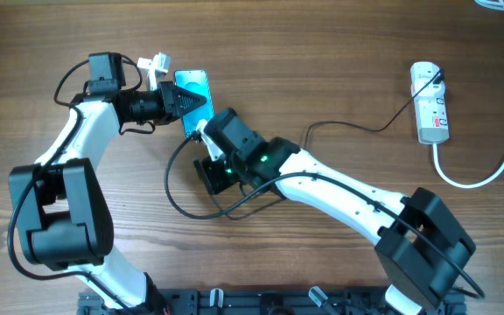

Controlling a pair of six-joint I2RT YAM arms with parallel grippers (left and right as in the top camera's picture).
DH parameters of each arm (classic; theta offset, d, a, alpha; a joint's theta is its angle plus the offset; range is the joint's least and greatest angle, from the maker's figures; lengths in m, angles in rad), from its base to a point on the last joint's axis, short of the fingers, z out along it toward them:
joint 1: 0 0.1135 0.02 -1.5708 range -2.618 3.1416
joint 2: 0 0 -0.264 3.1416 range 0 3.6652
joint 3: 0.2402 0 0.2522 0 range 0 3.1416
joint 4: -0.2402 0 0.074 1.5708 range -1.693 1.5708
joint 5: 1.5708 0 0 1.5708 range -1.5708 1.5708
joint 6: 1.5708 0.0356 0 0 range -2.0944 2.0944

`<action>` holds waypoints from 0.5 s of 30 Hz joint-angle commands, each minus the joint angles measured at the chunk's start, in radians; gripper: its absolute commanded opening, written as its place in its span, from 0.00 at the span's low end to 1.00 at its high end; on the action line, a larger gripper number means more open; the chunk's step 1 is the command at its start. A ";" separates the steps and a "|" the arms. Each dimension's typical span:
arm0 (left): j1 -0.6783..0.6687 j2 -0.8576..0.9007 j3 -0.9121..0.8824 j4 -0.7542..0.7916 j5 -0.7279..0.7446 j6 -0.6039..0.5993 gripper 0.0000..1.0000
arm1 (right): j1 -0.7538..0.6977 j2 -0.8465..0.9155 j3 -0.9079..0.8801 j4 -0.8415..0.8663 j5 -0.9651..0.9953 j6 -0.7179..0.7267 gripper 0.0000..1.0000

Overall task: Plug charger to phone and switch on socket
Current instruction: 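Push the USB-C plug up into the phone's bottom port with the right gripper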

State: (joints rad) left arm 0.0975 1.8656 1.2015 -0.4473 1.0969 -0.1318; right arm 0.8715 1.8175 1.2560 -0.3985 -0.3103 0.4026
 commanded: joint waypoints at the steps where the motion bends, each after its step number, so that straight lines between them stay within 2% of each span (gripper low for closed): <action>1: -0.001 0.001 0.000 0.007 0.019 0.021 0.04 | -0.031 -0.023 -0.018 0.064 0.035 -0.010 0.04; 4: -0.001 0.001 0.000 0.009 -0.004 0.020 0.04 | -0.051 -0.023 -0.019 0.087 -0.016 -0.034 0.04; 7: -0.001 0.001 0.000 0.010 -0.010 0.020 0.04 | -0.076 -0.023 -0.019 0.087 -0.021 0.037 0.04; 10: -0.001 0.001 0.000 0.010 -0.010 0.020 0.04 | -0.111 -0.023 -0.019 0.121 -0.184 0.055 0.04; 15: -0.002 0.001 0.000 0.011 0.003 -0.010 0.04 | -0.112 -0.023 -0.019 0.119 -0.187 0.091 0.04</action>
State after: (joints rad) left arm 0.0975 1.8656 1.2015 -0.4431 1.0702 -0.1356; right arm 0.7570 1.8172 1.2430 -0.2832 -0.4484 0.4603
